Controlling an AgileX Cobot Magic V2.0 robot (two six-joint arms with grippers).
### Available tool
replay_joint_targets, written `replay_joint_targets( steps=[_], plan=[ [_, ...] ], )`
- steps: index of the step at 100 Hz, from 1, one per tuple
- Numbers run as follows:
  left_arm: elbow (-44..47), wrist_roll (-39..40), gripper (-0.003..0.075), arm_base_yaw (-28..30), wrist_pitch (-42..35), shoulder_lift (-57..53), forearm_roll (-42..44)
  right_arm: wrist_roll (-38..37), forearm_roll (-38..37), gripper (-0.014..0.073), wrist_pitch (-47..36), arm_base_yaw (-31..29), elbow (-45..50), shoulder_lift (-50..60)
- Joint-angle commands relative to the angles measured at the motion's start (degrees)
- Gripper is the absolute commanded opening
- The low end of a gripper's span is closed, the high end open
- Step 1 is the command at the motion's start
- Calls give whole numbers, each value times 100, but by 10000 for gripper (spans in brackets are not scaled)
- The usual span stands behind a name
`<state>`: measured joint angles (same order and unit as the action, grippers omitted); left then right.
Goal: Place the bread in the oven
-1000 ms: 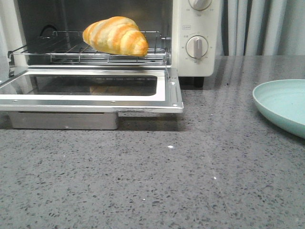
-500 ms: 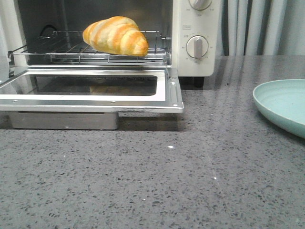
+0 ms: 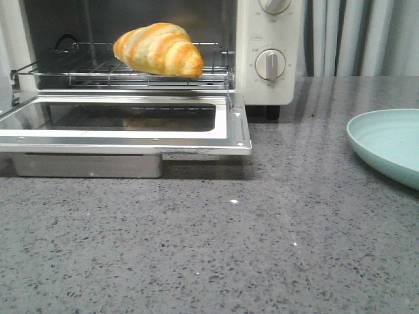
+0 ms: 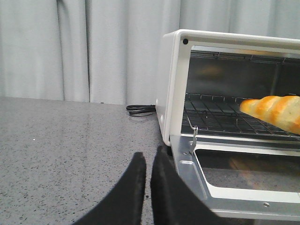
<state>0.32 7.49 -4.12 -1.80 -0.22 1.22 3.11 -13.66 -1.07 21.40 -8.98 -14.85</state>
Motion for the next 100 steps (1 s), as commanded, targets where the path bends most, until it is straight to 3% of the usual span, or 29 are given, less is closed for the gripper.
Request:
replay_joint_targets(
  steps=[1,47,100],
  plan=[
    [126,-6,-20,-33,-424,-175,-50,65,166,-57,-681,-401,-39,-5],
    [126,-6,-20,-33,-424,-175,-50,65,831,-57,-673,-1850,477,833],
    [126,-6,-20,-33,-424,-175,-50,65,1144,-57,-453,-1944,1040,1673]
  ],
)
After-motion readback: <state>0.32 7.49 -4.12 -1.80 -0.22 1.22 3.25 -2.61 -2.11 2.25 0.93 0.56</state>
